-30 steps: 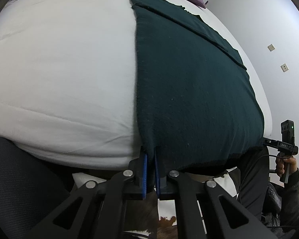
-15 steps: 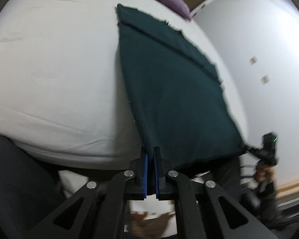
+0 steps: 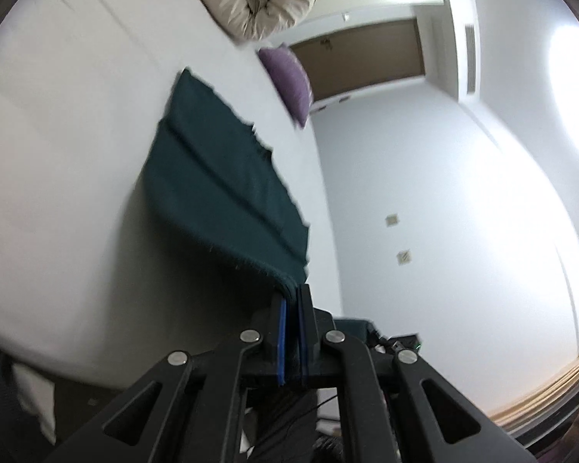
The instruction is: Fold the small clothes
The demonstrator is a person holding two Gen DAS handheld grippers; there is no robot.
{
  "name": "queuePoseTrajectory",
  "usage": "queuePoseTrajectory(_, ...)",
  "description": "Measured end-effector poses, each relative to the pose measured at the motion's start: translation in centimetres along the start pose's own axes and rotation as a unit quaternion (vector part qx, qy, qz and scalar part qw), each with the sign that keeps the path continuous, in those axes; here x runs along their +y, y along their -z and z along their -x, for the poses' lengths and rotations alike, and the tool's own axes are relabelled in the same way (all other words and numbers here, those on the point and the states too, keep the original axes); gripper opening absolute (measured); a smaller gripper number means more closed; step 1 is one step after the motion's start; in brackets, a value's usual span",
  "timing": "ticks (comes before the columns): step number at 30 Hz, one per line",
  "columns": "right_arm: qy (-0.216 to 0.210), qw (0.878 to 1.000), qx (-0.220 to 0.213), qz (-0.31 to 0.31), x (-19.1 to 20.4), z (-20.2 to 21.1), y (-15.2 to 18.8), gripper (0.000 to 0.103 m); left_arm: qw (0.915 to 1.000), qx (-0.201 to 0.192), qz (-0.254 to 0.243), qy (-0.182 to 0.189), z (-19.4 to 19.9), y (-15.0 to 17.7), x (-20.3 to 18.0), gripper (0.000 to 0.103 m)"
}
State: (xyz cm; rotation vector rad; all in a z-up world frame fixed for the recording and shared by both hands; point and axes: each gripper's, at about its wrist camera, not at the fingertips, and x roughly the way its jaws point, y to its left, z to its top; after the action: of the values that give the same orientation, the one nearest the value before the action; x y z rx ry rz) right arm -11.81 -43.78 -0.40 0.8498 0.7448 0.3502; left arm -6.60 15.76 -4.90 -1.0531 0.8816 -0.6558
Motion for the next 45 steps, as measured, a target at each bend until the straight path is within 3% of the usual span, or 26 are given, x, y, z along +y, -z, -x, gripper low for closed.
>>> queuePoseTrajectory(14,-0.022,0.995,-0.078,-0.065,-0.8,-7.8,-11.9,0.006,0.9963,-0.052,0.062,0.028,-6.0,-12.5,1.8,0.006)
queuePoseTrajectory(25,0.008,0.989,-0.099,-0.108,-4.9,-17.5,-20.0,0.006,0.9973,-0.056,0.045,-0.016,-13.9,-21.1,3.0,0.006)
queuePoseTrajectory(32,0.060,0.987,-0.087,-0.119,-7.6,-24.6,-23.8,0.006,0.9932,-0.070,0.077,-0.054,-17.3,-25.2,7.0,0.006)
queuePoseTrajectory(37,0.116,0.983,-0.075,-0.117,-10.3,-29.5,-26.2,0.006,0.9890,-0.062,0.085,-0.104,-19.8,-26.9,9.9,0.008)
queuePoseTrajectory(38,0.123,0.983,-0.071,-0.120,-10.9,-30.4,-26.5,0.008,0.9876,-0.059,0.090,-0.114,-20.2,-27.2,10.5,0.009)
queuePoseTrajectory(40,0.149,0.978,-0.061,-0.133,-12.5,-32.1,-27.2,0.010,0.9854,-0.049,0.096,-0.131,-21.0,-27.7,11.5,0.031)
queuePoseTrajectory(41,0.164,0.975,-0.055,-0.140,-13.2,-32.8,-27.4,0.011,0.9858,-0.047,0.095,-0.130,-21.1,-27.7,11.5,0.033)
queuePoseTrajectory(43,0.143,0.975,-0.056,-0.163,-14.3,-33.4,-27.4,0.012,0.9865,-0.052,0.077,-0.135,-20.6,-27.5,10.7,0.053)
queuePoseTrajectory(45,0.139,0.976,-0.069,-0.153,-14.0,-32.8,-27.2,0.018,0.9846,-0.062,0.049,-0.156,-19.5,-26.9,9.4,0.063)
